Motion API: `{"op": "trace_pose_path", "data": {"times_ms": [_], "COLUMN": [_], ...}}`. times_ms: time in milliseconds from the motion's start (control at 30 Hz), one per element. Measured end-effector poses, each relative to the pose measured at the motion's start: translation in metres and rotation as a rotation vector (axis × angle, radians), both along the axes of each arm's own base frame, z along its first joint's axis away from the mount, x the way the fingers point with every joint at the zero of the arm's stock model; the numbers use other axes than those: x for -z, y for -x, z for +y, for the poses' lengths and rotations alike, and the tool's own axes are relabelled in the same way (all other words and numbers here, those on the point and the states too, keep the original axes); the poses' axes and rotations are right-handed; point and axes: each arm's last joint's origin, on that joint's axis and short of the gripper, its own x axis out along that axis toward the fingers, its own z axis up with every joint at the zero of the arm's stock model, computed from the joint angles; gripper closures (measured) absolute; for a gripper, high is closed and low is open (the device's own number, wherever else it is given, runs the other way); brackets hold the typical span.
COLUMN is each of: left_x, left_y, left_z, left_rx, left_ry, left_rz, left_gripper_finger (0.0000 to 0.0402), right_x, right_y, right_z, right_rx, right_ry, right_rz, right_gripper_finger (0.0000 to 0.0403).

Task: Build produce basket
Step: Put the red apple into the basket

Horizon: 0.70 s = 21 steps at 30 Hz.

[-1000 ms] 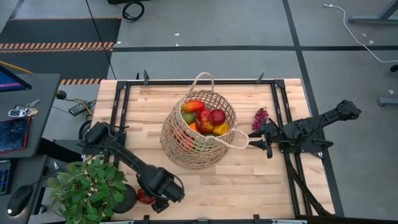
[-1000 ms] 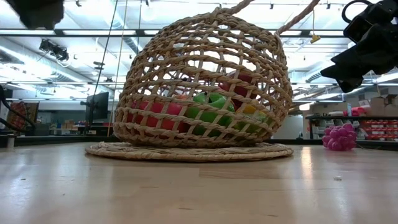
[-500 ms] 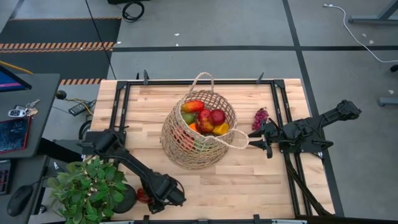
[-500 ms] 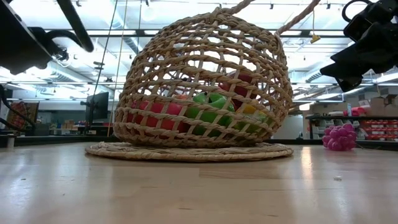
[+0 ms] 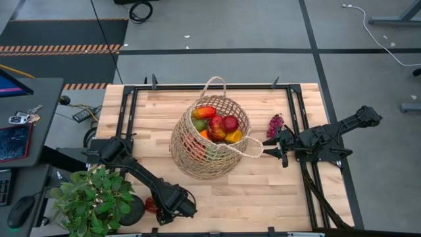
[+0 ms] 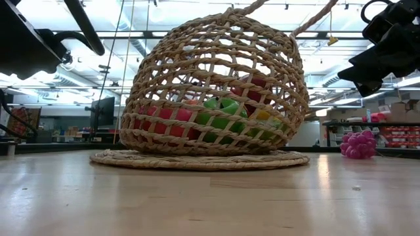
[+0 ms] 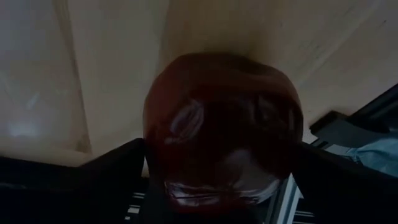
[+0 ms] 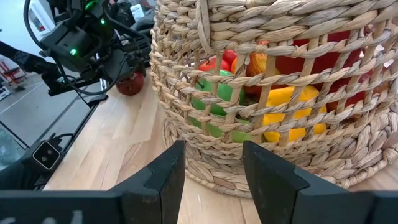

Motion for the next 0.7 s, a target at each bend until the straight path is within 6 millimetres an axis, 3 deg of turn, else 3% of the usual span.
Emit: {"op": "trace_pose_path", "data": {"times_ms": [233, 400, 600, 700], "left_x": [0.000, -0.002, -0.025, -0.046], "left_y": [0.000, -0.005, -0.012, -0.019], "left_z": [0.000, 0.007, 0.027, 0.037], "left_rx": [0.007, -0.030, -0.109, -0.146], "left_ry": [0.003, 0.015, 0.001, -0.018], "left_rz": [-0.002, 0.010, -0.052, -0.144], "left_gripper_finger": [0.0059, 0.0070, 0.0072, 0.0072], "right_x": [0.000, 0.000, 0.000, 0.000], "right_y": [0.000, 0.000, 0.000, 0.000], "right_z": [0.000, 0.000, 0.000, 0.000], "right_rx": [0.000, 0.000, 0.000, 0.000], "right_ry": [0.000, 0.000, 0.000, 0.000], "right_rz": [0.000, 0.000, 0.000, 0.000], "right_gripper_finger": [0.0236, 0.0236, 0.0236, 0.0236]}}
